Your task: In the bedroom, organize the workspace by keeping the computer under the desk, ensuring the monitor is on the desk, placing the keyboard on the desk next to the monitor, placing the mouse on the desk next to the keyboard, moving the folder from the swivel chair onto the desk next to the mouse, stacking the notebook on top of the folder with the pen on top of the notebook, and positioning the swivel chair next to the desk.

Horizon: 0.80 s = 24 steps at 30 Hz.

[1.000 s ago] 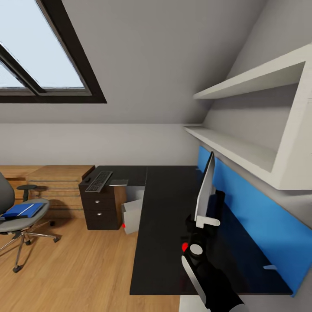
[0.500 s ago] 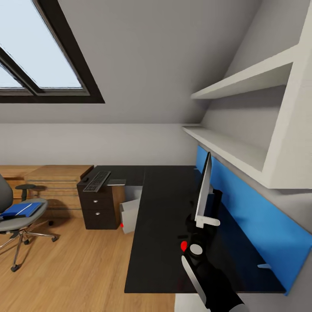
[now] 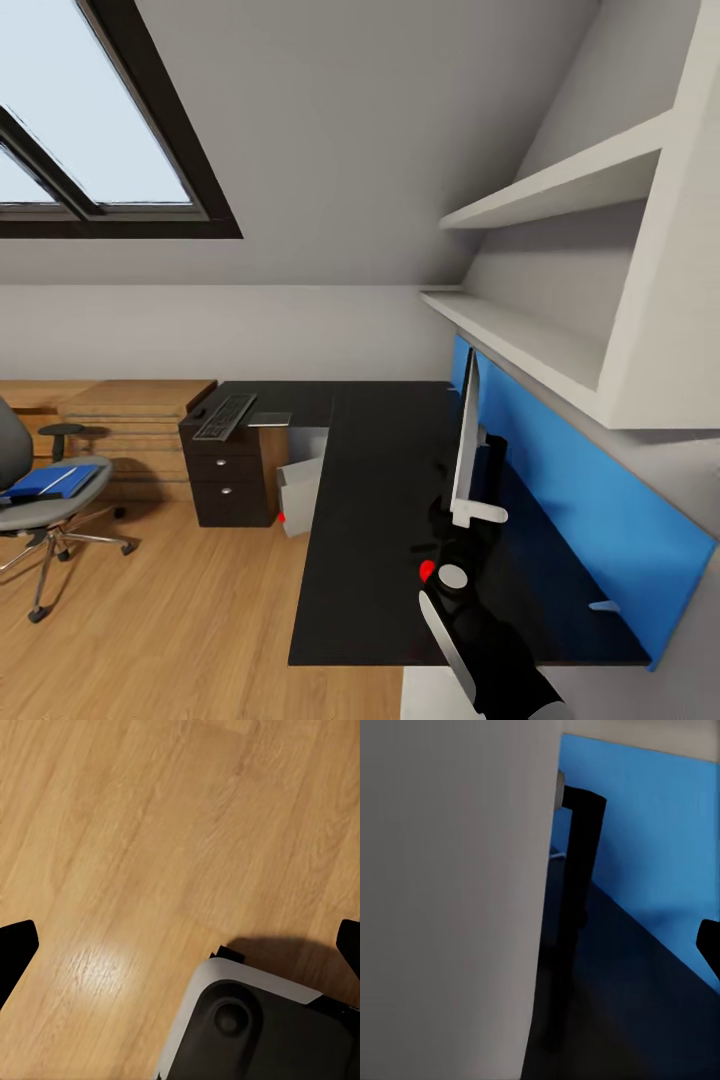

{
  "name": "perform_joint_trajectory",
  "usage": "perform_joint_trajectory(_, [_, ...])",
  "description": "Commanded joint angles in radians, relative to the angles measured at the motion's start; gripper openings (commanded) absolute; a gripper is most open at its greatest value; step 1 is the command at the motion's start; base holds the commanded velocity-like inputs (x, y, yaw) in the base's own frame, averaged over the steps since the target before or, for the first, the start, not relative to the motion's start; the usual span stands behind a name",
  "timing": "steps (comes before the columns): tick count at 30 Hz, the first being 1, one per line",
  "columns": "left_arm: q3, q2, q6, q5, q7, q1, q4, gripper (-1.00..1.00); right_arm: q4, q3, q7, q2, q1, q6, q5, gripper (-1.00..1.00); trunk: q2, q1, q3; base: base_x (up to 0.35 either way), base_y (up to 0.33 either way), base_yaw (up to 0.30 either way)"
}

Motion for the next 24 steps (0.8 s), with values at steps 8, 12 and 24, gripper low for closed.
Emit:
perform_joint_trajectory(8, [-0.008, 0.001, -0.003, 0.008, 0.008, 0.000, -0.003, 1.00, 0.001, 0.003, -0.007, -0.001, -0.001, 0.007, -0.004, 1.00, -0.002, 0.000, -0.002, -0.085, 0.000, 0.000])
perform_joint_trajectory(12, [-0.008, 0.001, -0.003, 0.008, 0.008, 0.000, -0.003, 1.00, 0.001, 0.003, -0.007, -0.001, -0.001, 0.007, -0.004, 1.00, -0.002, 0.000, -0.002, -0.165, 0.000, 0.000])
perform_joint_trajectory(24, [-0.008, 0.000, -0.003, 0.008, 0.008, 0.000, -0.003, 1.00, 0.000, 0.003, -0.006, -0.001, -0.001, 0.007, -0.005, 1.00, -0.002, 0.000, -0.002, -0.119, -0.103, 0.000])
